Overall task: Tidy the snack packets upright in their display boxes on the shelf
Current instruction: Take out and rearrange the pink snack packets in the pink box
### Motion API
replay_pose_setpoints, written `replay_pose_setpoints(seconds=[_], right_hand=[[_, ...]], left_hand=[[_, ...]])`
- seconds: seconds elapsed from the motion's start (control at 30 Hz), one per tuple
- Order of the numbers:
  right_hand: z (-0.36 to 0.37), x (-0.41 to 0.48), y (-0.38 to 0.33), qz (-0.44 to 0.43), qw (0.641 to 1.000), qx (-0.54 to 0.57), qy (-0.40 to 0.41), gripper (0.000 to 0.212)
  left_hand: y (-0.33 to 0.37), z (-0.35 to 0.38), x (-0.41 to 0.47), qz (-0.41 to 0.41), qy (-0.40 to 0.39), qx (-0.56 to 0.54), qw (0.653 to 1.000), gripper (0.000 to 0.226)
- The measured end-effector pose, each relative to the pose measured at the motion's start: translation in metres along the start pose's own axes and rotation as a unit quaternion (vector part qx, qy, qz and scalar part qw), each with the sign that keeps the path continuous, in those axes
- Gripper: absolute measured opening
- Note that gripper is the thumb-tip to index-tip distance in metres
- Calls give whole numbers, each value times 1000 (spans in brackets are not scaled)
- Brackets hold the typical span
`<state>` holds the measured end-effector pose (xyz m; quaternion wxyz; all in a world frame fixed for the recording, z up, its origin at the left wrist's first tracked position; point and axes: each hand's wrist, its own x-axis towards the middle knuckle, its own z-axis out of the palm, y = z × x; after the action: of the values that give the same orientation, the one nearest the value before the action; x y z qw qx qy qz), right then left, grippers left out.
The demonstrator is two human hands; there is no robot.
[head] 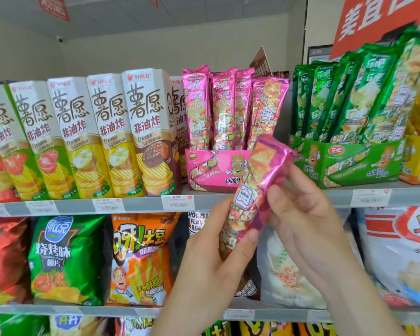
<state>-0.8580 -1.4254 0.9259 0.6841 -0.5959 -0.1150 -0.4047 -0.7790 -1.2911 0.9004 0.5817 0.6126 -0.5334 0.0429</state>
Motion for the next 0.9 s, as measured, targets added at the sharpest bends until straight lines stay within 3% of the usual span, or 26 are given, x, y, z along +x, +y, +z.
replay_pose_setpoints(seconds=[0.1,0.17,0.27,0.37,0.43,0.53,0.63,0.73,0.8,0.9], right_hand=[[-1,-1,2,16,999,-6,36,68],[-2,-4,3,22,998,-31,45,73],[1,-7,3,14,996,-84,21,55],[6,-9,2,1,994,-107,1,46],[8,-10,2,-6,993,-120,2,46],[4,-12,3,23,988,-149,-46,57],[-8,-16,2,113,959,-220,-138,74],[-22,-19,-2,145,940,-253,-175,53],[-31,-21,-6,155,937,-252,-188,47],[-41,-26,-7,207,917,-244,-237,55]], left_hand=[[-1,-1,-1,-21,-11,-17,1000,35],[0,-8,2,-10,45,17,999,33],[7,-13,14,21,98,3,995,39],[17,-13,28,60,71,-35,995,48],[21,-14,38,83,57,-32,994,37],[23,-14,46,99,117,-46,987,14],[20,-17,49,37,226,-173,958,28],[12,-25,53,-34,289,-277,916,26],[10,-26,53,-48,309,-302,901,21],[11,-26,54,-42,343,-301,889,19]])
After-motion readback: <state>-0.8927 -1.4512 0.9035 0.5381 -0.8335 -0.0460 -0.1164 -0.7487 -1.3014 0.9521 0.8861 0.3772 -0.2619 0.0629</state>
